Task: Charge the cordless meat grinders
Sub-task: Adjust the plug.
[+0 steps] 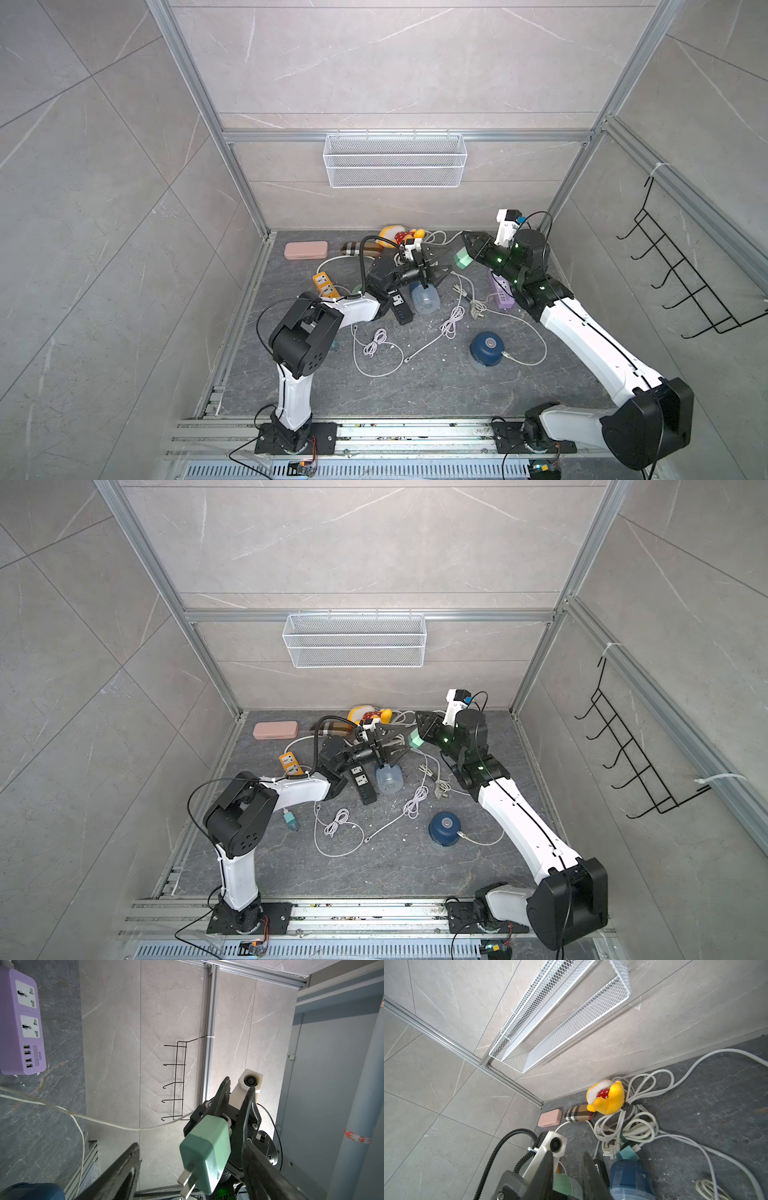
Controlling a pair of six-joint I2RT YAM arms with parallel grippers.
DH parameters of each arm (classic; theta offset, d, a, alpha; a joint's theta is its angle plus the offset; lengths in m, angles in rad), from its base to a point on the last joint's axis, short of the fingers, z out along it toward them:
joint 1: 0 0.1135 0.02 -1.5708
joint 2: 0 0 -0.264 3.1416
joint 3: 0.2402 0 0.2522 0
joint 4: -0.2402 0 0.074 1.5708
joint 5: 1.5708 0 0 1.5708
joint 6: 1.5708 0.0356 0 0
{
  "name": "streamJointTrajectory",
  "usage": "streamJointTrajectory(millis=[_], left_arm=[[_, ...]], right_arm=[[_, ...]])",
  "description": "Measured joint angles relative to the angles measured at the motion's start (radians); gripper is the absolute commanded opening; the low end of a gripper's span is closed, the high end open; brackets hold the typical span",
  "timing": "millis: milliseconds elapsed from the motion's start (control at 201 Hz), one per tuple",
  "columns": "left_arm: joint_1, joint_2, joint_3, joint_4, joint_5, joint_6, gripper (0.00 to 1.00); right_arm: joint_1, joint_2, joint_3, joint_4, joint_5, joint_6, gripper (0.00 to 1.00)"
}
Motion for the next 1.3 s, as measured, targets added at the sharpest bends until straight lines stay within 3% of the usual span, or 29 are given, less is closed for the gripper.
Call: streamJointTrajectory(millis=[224,473,647,1275,1305], left_arm=[[-0.013,0.0,0.0,0.037,-0.017,-0.045,0.59],[-0.026,0.0,0.0,0.072,-0.02,-0.072,0.63],[-0.049,0.0,0.0,0.076,-0.02,-0.085,0.6],[-0.053,0.001,-0.006,0.129,-0.044,-0.107,0.14],[-0.053,0.002,-0.008,0.13,-0.044,-0.107,0.14]], right_arm=[[0.007,0.003,0.0,0.017,0.016,0.002,0.0],[0.017,0.009,-0.006,0.033,0.022,0.007,0.0],[0.02,0.011,-0.011,0.039,0.026,0.01,0.0],[0.012,0.011,-0.026,0.08,0.031,0.035,0.0],[0.012,0.011,-0.026,0.08,0.029,0.036,0.08]])
